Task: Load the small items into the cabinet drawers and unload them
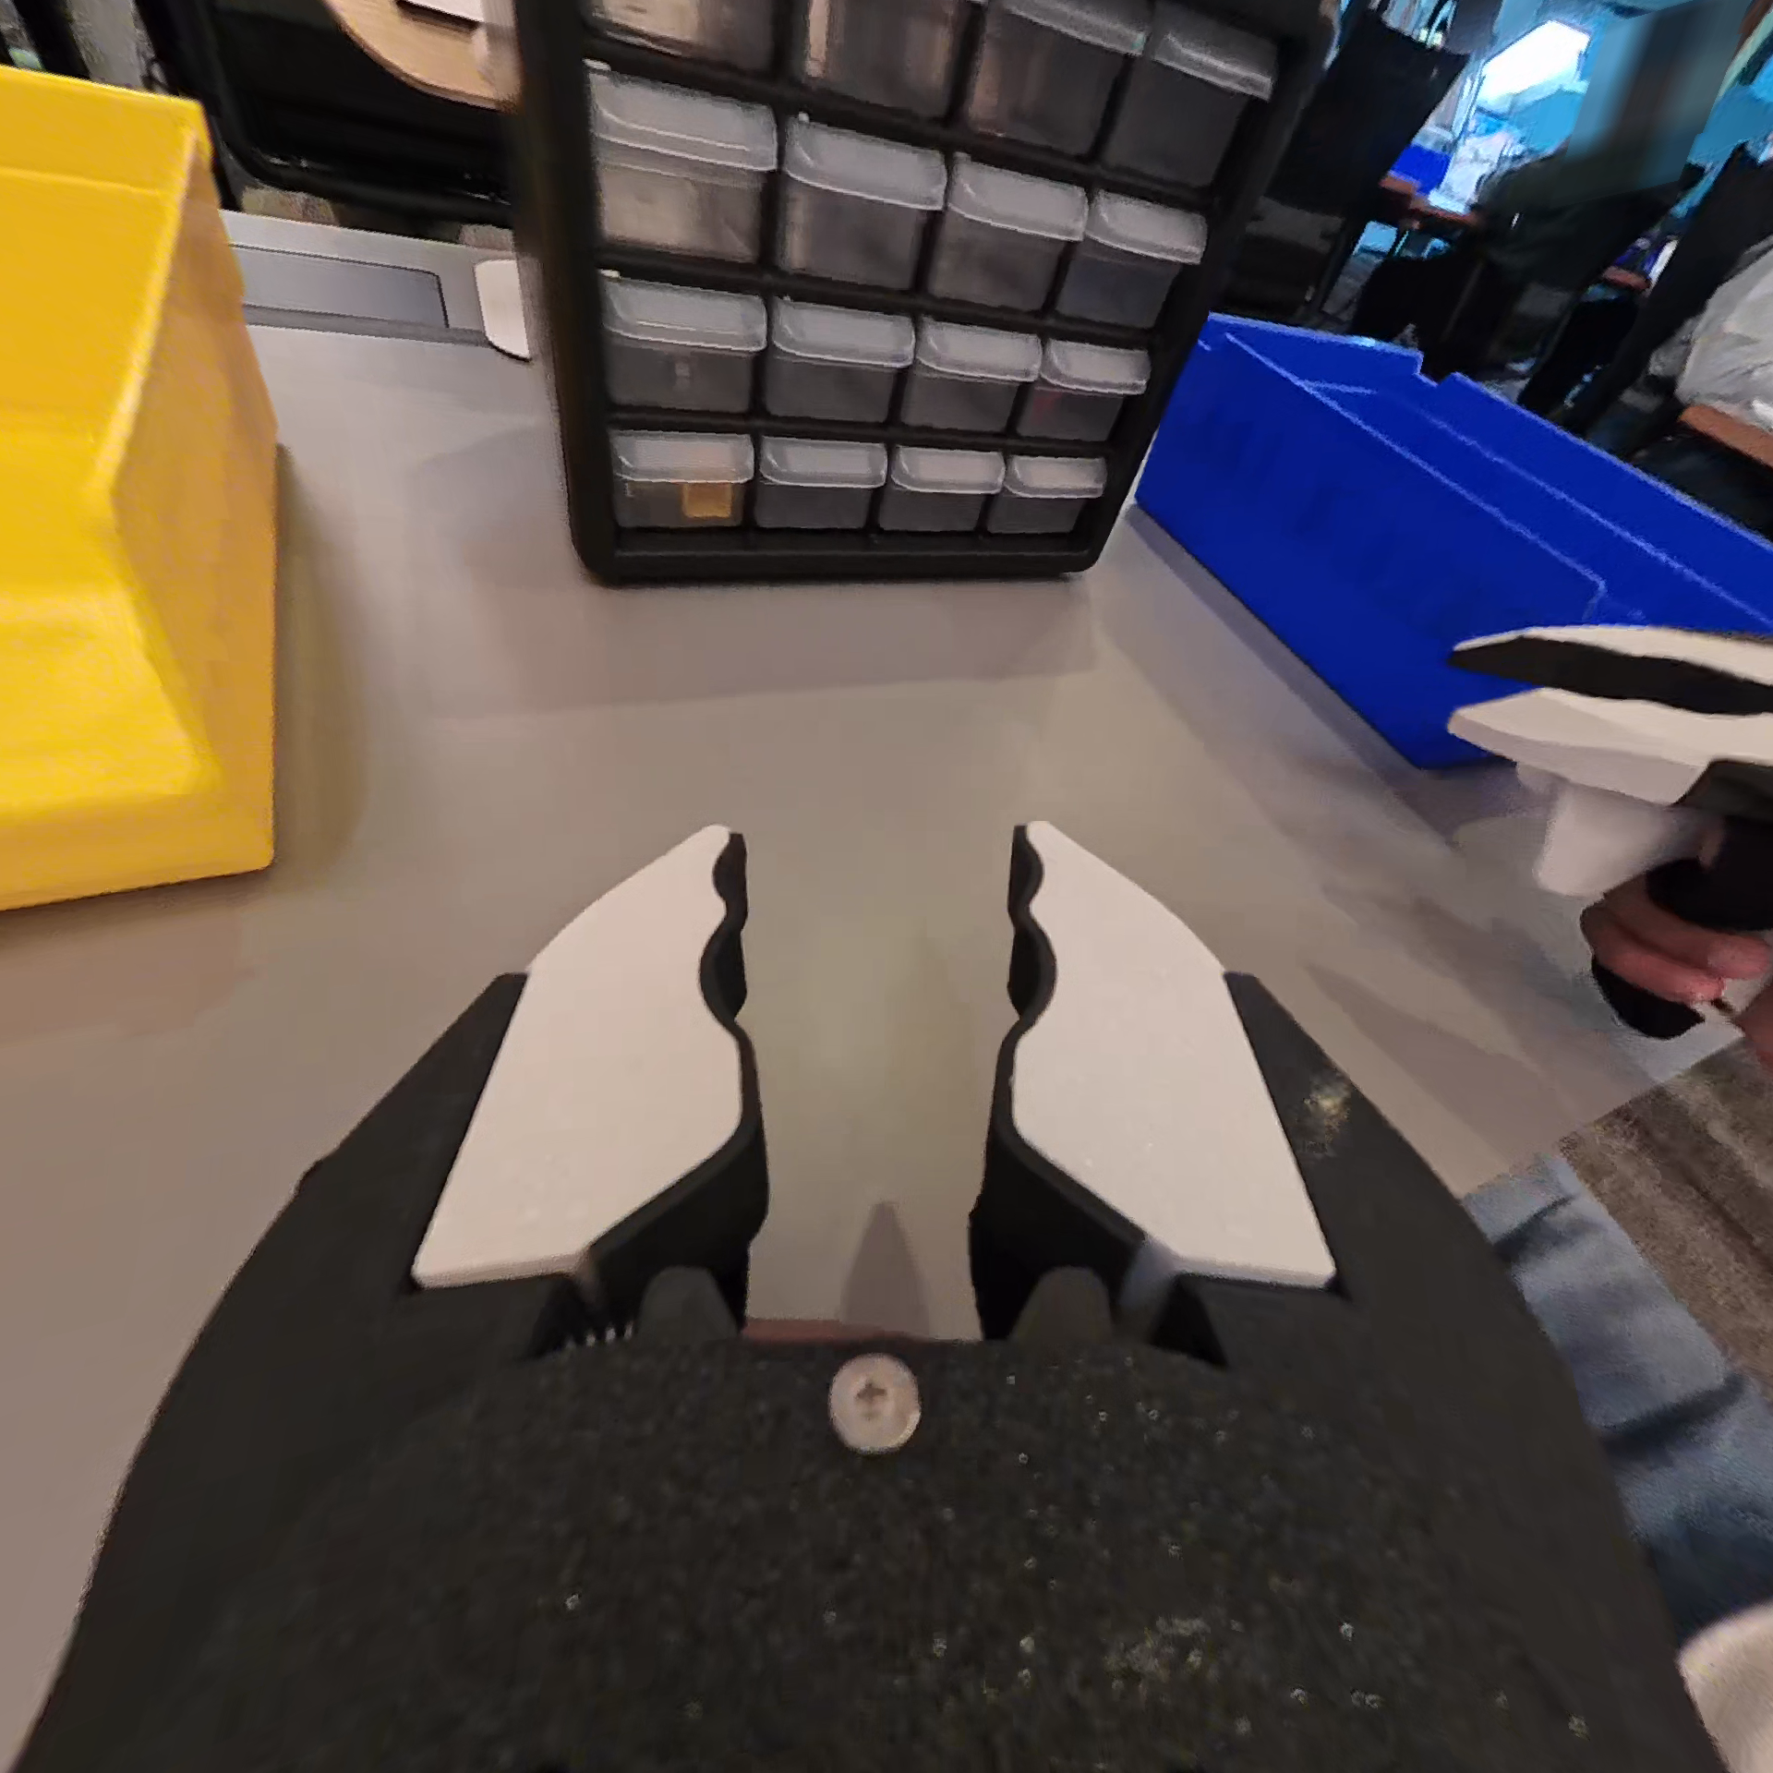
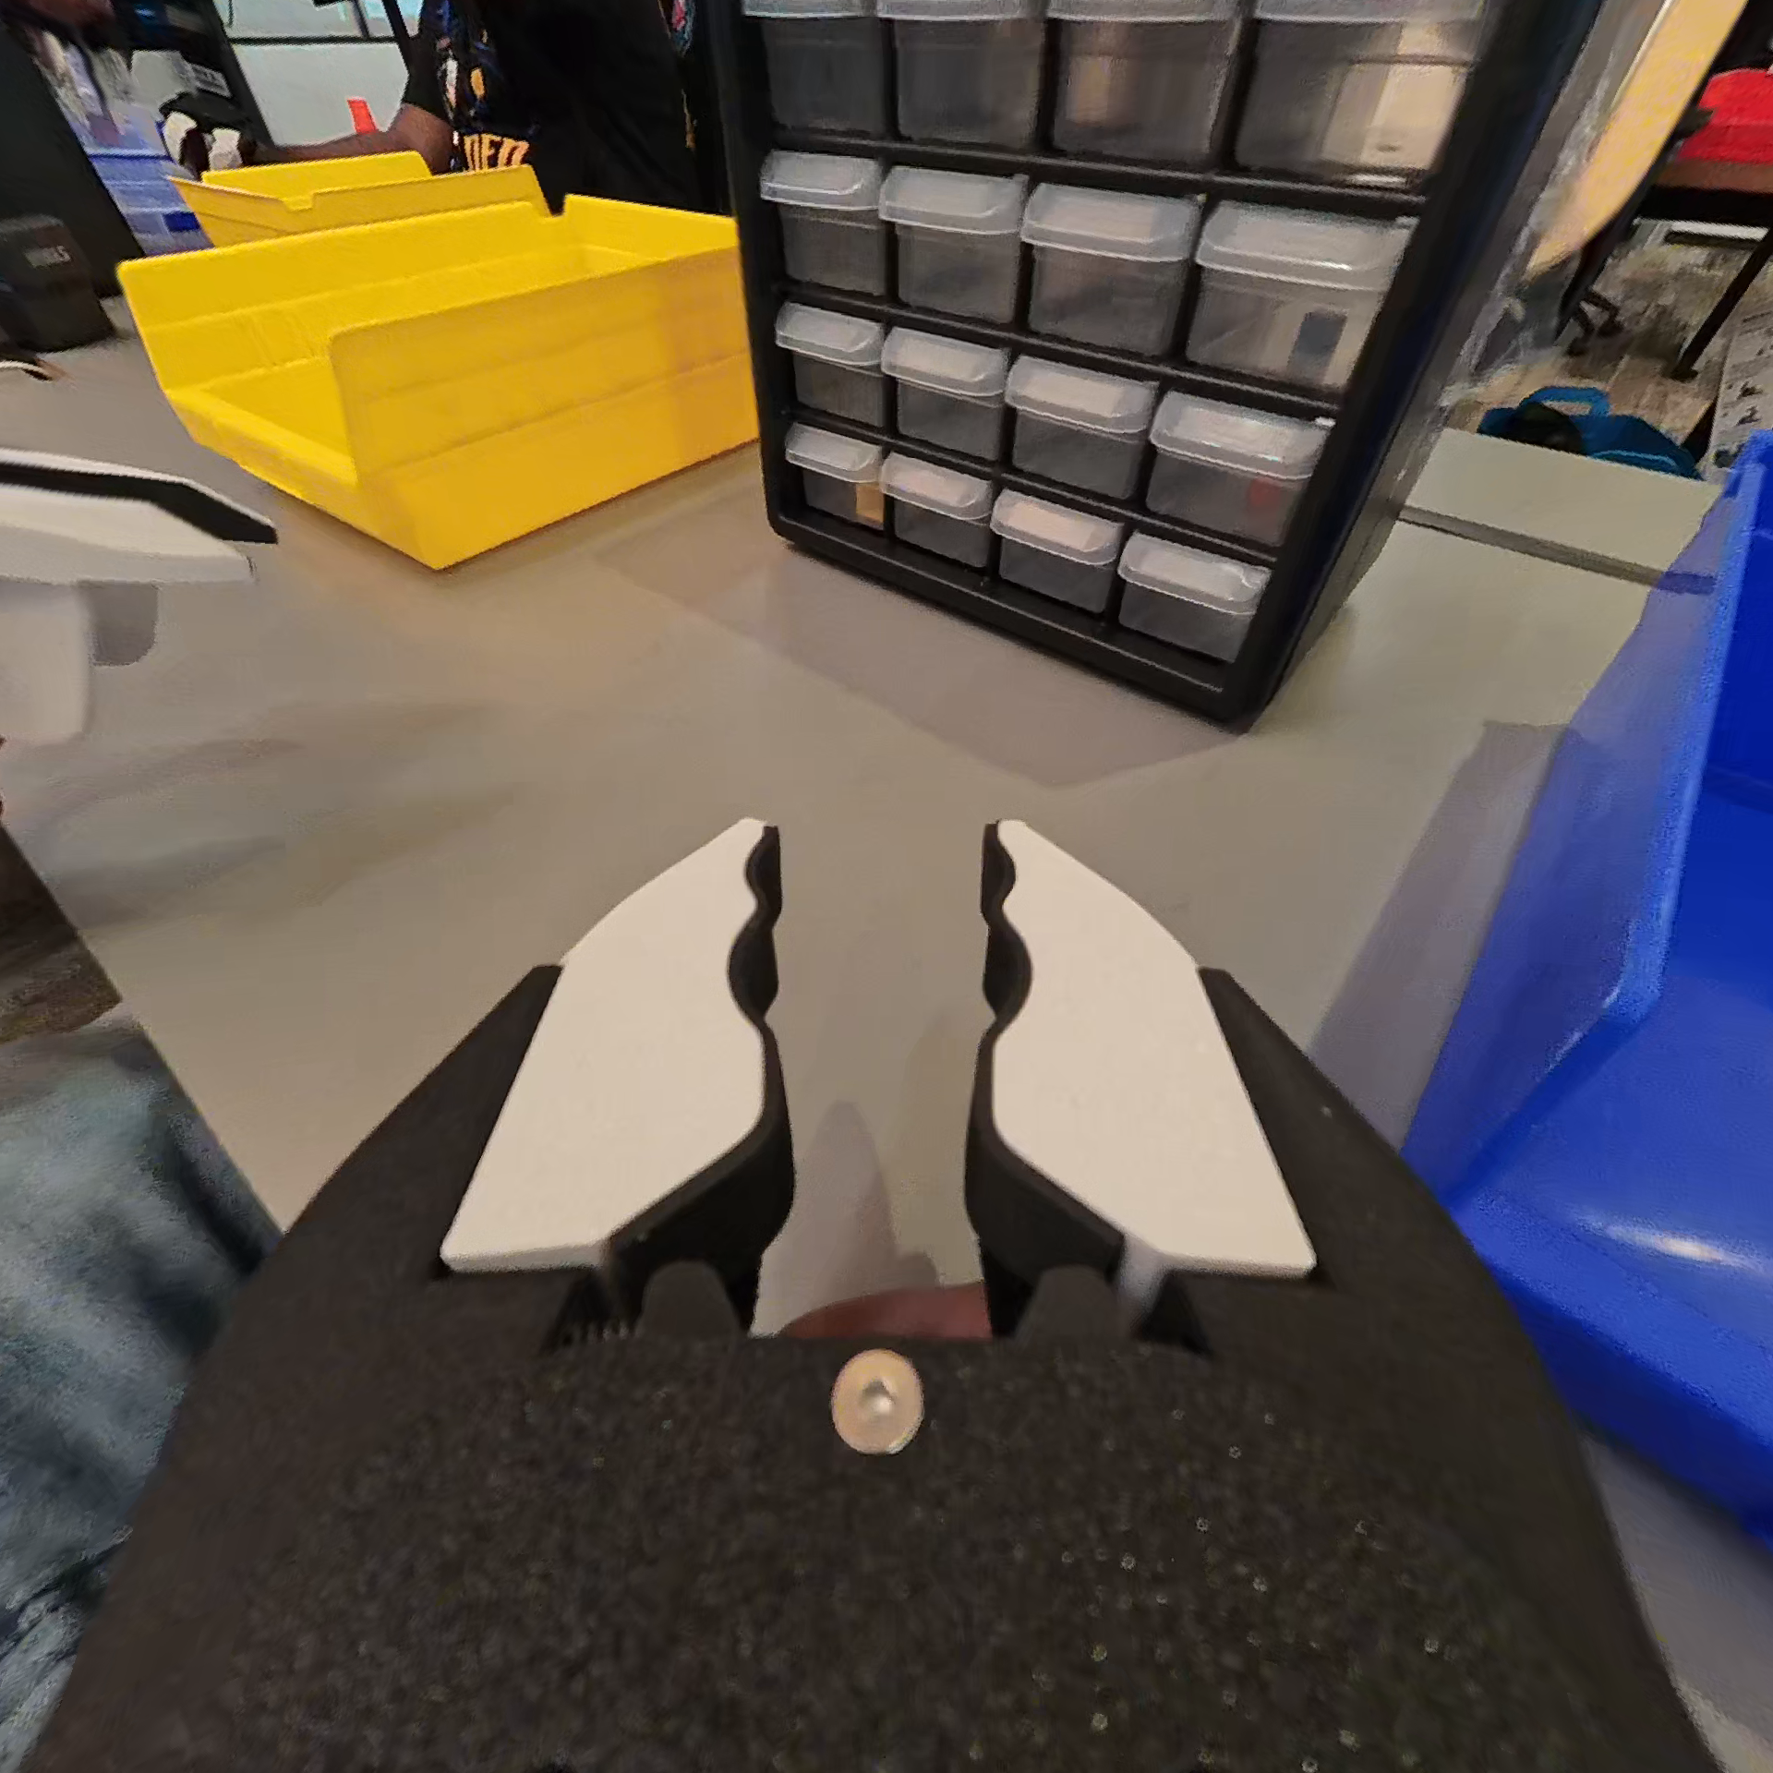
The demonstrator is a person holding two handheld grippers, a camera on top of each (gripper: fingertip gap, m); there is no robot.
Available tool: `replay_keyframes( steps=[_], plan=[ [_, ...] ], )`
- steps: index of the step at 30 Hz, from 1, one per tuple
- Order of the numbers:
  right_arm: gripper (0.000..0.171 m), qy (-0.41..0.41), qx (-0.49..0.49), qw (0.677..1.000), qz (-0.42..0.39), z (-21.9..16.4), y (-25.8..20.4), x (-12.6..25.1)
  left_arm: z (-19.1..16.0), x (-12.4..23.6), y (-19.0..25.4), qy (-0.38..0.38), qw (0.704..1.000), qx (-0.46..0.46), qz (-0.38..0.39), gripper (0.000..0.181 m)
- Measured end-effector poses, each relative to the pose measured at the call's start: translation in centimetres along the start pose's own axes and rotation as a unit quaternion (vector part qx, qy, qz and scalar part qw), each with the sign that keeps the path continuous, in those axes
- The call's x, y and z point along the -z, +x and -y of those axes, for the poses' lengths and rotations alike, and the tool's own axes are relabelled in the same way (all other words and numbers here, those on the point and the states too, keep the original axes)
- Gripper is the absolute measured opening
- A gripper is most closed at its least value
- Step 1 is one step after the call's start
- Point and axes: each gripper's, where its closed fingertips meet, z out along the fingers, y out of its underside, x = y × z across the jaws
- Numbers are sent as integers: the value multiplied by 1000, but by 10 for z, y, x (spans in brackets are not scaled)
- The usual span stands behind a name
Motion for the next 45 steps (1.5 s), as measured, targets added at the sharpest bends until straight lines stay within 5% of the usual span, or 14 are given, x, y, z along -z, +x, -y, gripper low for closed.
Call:
replay_keyframes(
  steps=[9, 45],
  plan=[
    [40, 12, 64, 998, -22, 3, -23, 20, -2, 20, -19, 11, 999, 28, 19, 52],
    [41, 0, 39, 998, -40, -7, -8, 30, -15, 19, -3, -11, 1000, -13, 12, 52]
  ],
)
